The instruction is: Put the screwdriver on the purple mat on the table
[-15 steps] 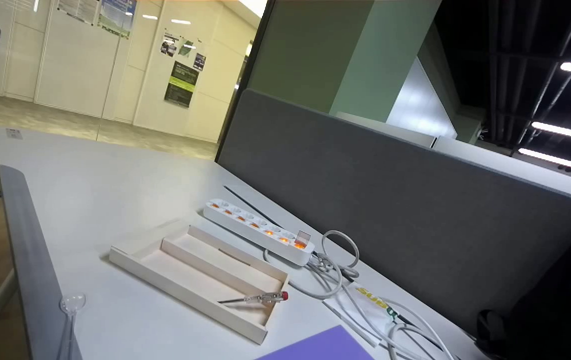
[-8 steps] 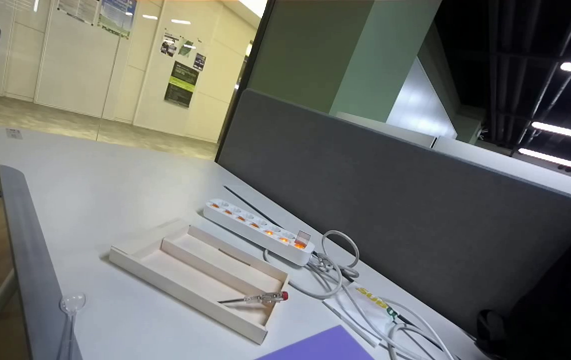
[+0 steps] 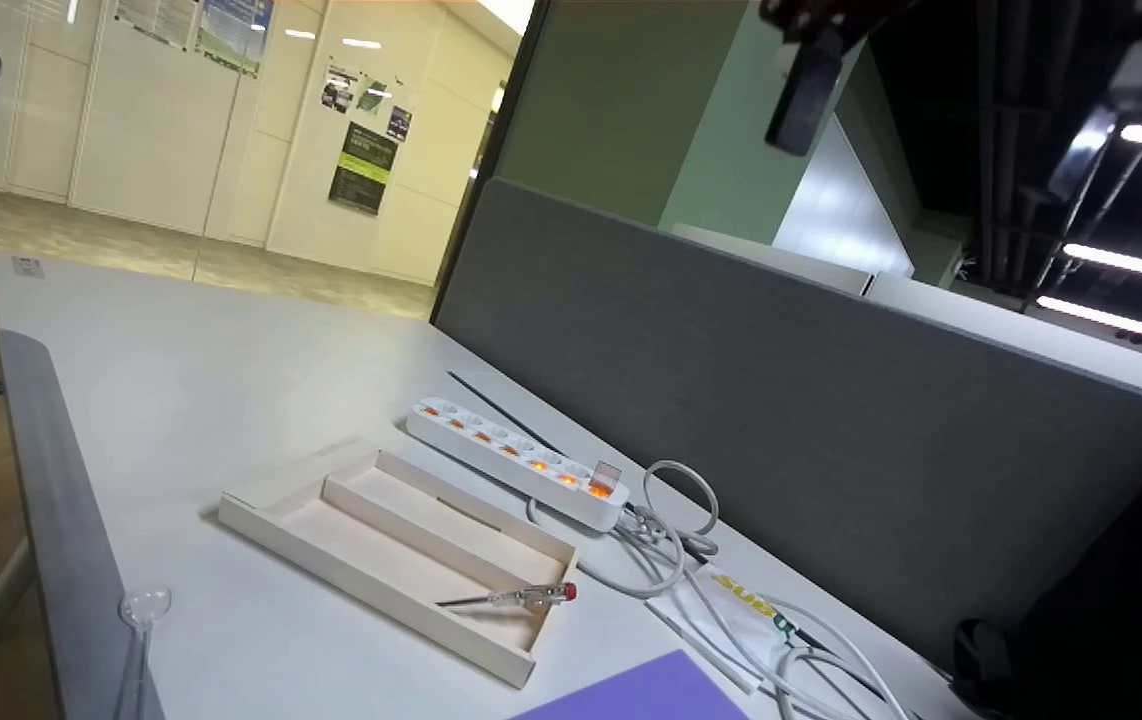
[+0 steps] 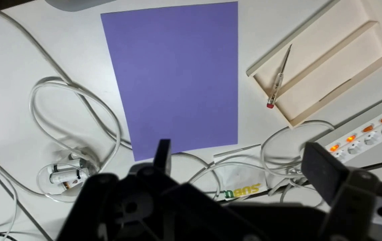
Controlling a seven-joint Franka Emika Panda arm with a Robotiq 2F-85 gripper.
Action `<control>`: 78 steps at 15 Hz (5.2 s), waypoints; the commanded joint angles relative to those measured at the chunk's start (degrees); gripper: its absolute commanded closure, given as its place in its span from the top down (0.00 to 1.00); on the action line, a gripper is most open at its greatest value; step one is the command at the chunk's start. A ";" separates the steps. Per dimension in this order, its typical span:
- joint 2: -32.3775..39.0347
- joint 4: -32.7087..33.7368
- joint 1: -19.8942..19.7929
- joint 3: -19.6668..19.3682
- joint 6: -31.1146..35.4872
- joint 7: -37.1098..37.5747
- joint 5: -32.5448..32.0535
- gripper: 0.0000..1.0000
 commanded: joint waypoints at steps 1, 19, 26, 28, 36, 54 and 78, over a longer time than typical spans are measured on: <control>7.08 0.21 -1.30 4.55 6.33 8.63 -2.10 1.00; 37.52 6.99 7.78 11.48 21.08 28.34 0.28 1.00; 39.95 8.64 8.65 11.10 21.17 28.19 1.15 1.00; 42.56 10.13 9.34 10.83 20.92 31.08 -1.82 1.00; 55.13 17.03 15.37 6.77 23.47 39.75 -11.36 1.00; 66.78 22.74 25.11 0.05 33.00 40.54 -8.41 0.33; 56.87 12.55 12.52 -7.19 35.90 50.19 6.13 0.04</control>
